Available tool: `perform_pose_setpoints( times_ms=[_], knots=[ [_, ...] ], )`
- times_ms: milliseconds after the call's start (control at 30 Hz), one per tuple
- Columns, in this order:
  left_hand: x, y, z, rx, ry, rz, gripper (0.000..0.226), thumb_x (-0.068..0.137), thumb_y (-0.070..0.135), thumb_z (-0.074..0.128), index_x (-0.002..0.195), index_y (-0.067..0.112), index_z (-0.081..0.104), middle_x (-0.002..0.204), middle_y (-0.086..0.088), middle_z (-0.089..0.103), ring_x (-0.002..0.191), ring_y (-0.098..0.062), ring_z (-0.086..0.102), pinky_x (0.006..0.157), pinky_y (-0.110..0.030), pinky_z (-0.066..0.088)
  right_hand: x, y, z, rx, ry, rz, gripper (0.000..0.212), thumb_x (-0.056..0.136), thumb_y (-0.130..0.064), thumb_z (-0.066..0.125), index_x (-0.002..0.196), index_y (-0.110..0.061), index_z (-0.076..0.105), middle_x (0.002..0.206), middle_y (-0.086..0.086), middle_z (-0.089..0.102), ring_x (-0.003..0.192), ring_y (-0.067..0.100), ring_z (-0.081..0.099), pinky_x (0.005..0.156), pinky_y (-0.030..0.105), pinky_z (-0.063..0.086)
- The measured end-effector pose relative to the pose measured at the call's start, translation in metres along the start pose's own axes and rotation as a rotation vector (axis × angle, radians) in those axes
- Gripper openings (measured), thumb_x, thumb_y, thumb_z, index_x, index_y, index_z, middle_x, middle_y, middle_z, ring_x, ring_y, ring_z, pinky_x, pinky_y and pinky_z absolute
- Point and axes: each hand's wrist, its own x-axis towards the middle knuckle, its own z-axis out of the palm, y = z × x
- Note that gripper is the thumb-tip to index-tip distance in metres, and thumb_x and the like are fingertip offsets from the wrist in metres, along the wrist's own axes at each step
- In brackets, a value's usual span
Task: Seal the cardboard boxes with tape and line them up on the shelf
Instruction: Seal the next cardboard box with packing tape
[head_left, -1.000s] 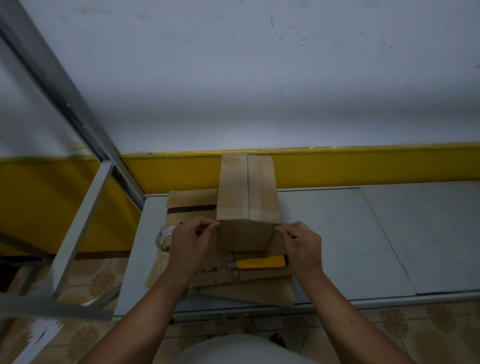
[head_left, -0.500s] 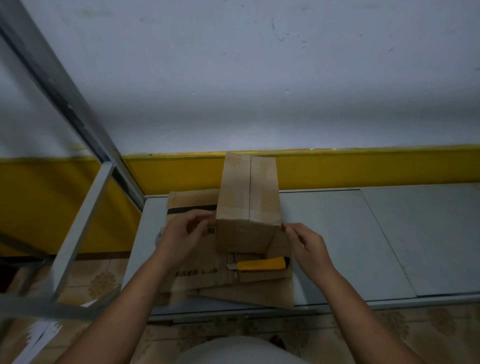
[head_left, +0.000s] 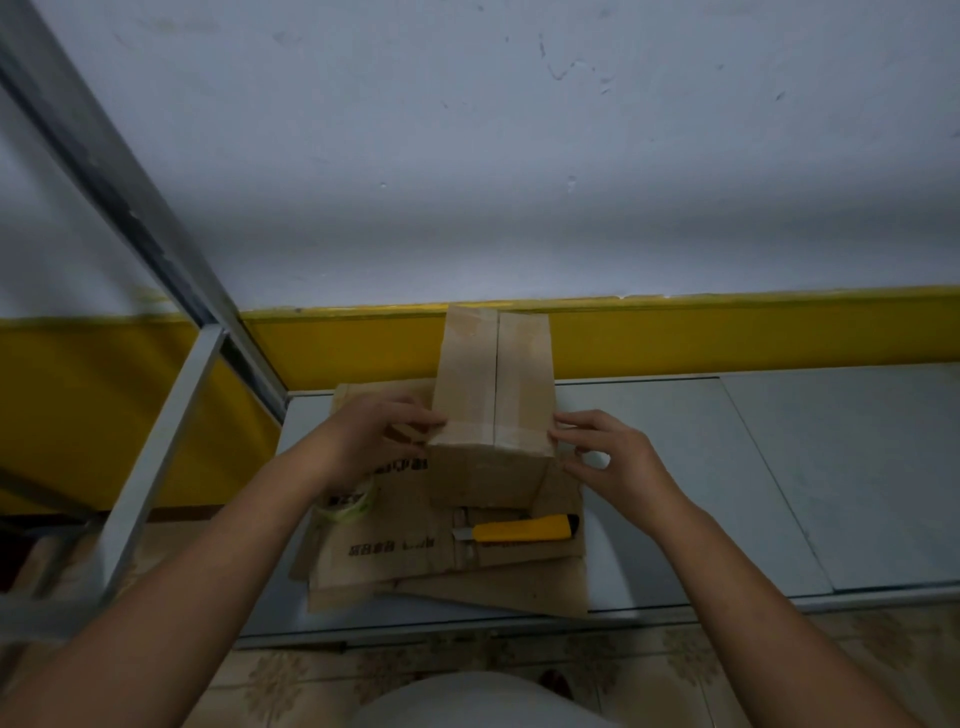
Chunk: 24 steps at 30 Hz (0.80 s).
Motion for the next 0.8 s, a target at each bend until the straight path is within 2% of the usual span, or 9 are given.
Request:
perform_pose_setpoints(
  times_ms=[133, 267, 367, 500, 600, 700, 800],
  knots=[
    [0.004, -0.002, 0.0, -0.01, 0.003, -0.012, 0.057, 0.083, 0.011, 0.088, 0.132, 0.036, 0.069, 0.12, 0.024, 0.059, 0.106, 0.008, 0.064, 0.09, -0.013, 0.056, 0.002, -0.003, 0.004, -0.027, 0.04, -0.003, 0.046, 0.078, -0.012, 0.088, 0.122, -0.016, 0.076, 0.131, -0.004, 0.066, 0.115, 0.001, 0.062, 0.102, 0.028, 0.054],
    [0.005, 0.001, 0.008, -0.093, 0.063, -0.016, 0.053, 0.085, 0.013, 0.088, 0.131, 0.032, 0.071, 0.121, 0.018, 0.064, 0.11, 0.003, 0.065, 0.086, -0.02, 0.061, -0.002, -0.007, 0.021, -0.043, 0.197, 0.059, 0.043, 0.077, -0.015, 0.09, 0.117, -0.011, 0.078, 0.123, -0.001, 0.07, 0.112, 0.007, 0.066, 0.1, 0.028, 0.056],
    [0.001, -0.001, 0.019, -0.207, 0.127, -0.068, 0.047, 0.084, 0.015, 0.089, 0.123, 0.033, 0.073, 0.12, 0.014, 0.066, 0.116, -0.002, 0.063, 0.086, -0.028, 0.063, -0.007, -0.009, 0.034, -0.053, 0.267, 0.068, 0.042, 0.077, -0.012, 0.088, 0.118, -0.008, 0.076, 0.119, 0.002, 0.072, 0.109, 0.002, 0.065, 0.1, 0.021, 0.053],
    [-0.001, -0.004, 0.026, -0.278, 0.193, -0.157, 0.043, 0.076, 0.037, 0.092, 0.115, 0.04, 0.074, 0.115, 0.019, 0.068, 0.114, -0.002, 0.063, 0.099, -0.038, 0.059, -0.013, -0.007, 0.045, -0.127, 0.299, 0.038, 0.041, 0.081, -0.01, 0.085, 0.12, -0.006, 0.075, 0.118, 0.008, 0.073, 0.108, 0.001, 0.063, 0.102, 0.01, 0.046],
    [0.002, -0.001, 0.032, -0.321, 0.226, -0.156, 0.039, 0.079, 0.032, 0.09, 0.115, 0.034, 0.075, 0.114, 0.019, 0.068, 0.112, -0.006, 0.064, 0.096, -0.042, 0.059, -0.015, -0.003, 0.05, -0.162, 0.321, 0.037, 0.039, 0.085, -0.016, 0.081, 0.122, -0.006, 0.074, 0.121, 0.008, 0.073, 0.108, 0.007, 0.066, 0.105, 0.01, 0.044],
    [0.002, 0.002, 0.041, -0.413, 0.299, -0.171, 0.035, 0.082, 0.026, 0.09, 0.115, 0.028, 0.077, 0.112, 0.014, 0.07, 0.112, -0.011, 0.066, 0.096, -0.048, 0.059, -0.014, 0.003, 0.052, -0.222, 0.329, -0.022, 0.036, 0.091, -0.027, 0.075, 0.121, -0.007, 0.075, 0.121, 0.007, 0.074, 0.106, 0.005, 0.065, 0.106, 0.008, 0.041],
    [-0.001, 0.005, 0.047, -0.478, 0.335, -0.212, 0.034, 0.085, 0.023, 0.088, 0.117, 0.03, 0.077, 0.108, 0.014, 0.068, 0.114, -0.012, 0.067, 0.095, -0.05, 0.06, -0.011, 0.003, 0.052, -0.221, 0.348, -0.031, 0.035, 0.09, -0.024, 0.077, 0.119, -0.006, 0.075, 0.12, 0.008, 0.074, 0.105, 0.008, 0.067, 0.104, 0.011, 0.045]
  ],
)
